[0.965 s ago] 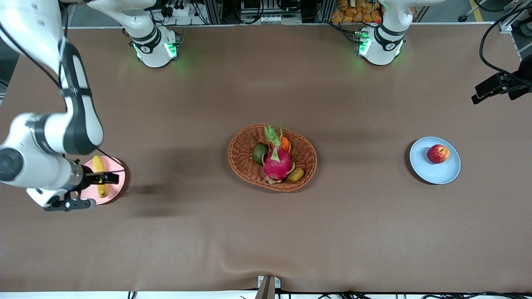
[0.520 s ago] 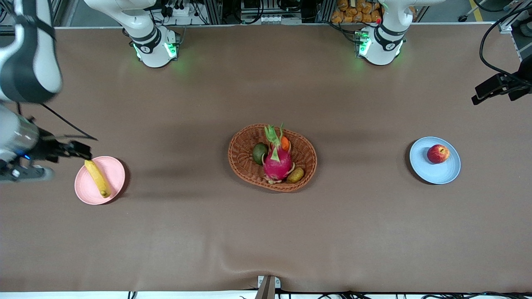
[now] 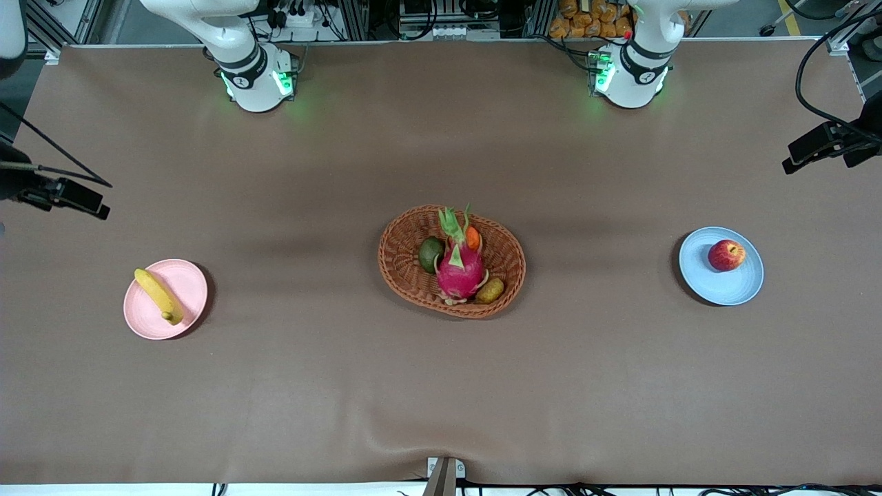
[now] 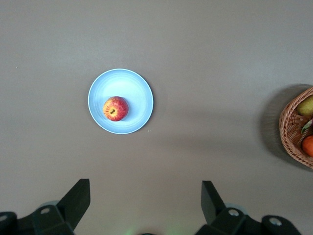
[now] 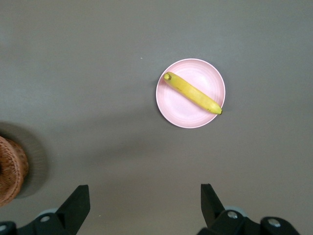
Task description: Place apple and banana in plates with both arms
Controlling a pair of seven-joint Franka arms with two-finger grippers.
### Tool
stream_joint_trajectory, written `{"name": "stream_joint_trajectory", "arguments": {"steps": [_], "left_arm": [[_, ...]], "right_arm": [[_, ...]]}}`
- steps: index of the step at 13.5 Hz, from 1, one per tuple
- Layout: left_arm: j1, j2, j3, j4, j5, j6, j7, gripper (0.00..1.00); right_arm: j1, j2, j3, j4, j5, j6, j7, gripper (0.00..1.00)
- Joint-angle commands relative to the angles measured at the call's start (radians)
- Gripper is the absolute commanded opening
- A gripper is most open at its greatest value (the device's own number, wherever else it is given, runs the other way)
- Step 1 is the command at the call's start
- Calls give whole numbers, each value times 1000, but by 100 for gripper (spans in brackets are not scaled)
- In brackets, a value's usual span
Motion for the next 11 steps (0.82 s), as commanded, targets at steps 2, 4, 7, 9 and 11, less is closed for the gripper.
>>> {"name": "stream_joint_trajectory", "arguments": {"steps": [2,4,7,9,11], "left_arm": [[-2,8,-8,20,16,-2,12,100],[-1,8,-8,20,16,-2,14,100],[-2,9,-8,23,16,-2,12,100],[-2,9,-8,23,16,-3,12,100],[1,8,-8,21,16,-3,12,100]], "right_arm": [[5,-64,-5,-33,4,-5,-59,100],[-40,-79,-8,-46,4,0,-164,100],[-48,-122,-8,-82,4,-2,-185,100],[-46,-123,-8,-75,1,-8,-187,100],[-45,-116,-7,-55,1,-31,-170,100]]}}
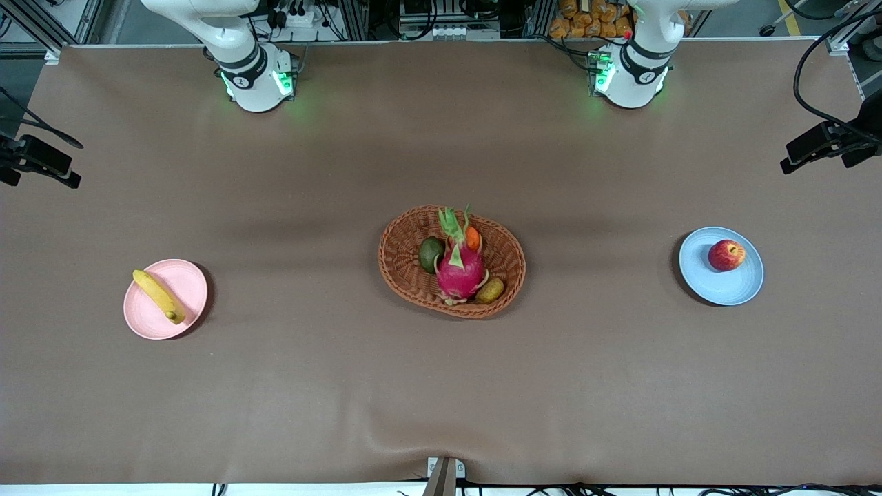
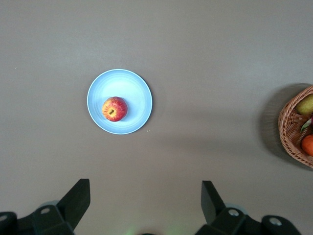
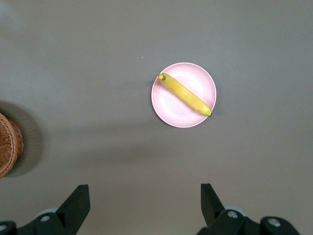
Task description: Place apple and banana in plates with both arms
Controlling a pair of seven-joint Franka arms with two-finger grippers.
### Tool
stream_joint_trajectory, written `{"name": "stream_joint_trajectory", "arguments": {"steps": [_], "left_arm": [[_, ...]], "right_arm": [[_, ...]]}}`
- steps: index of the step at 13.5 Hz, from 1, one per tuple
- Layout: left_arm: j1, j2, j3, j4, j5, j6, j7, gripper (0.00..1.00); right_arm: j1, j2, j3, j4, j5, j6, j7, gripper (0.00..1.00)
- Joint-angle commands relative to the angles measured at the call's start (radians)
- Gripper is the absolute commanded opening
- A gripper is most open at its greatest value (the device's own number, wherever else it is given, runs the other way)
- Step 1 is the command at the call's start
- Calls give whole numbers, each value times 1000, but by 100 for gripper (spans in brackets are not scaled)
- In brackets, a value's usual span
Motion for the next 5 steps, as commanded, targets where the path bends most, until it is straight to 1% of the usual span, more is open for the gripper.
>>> {"name": "stream_joint_trajectory", "arguments": {"steps": [1,5], "left_arm": [[2,9,-4,22,16,-3,12,100],[-1,9,-4,22,16,-3,13,100]], "right_arm": [[-1,-19,7,7,3,-39,18,100],[0,-16,10,13,3,-42,46,100]]}}
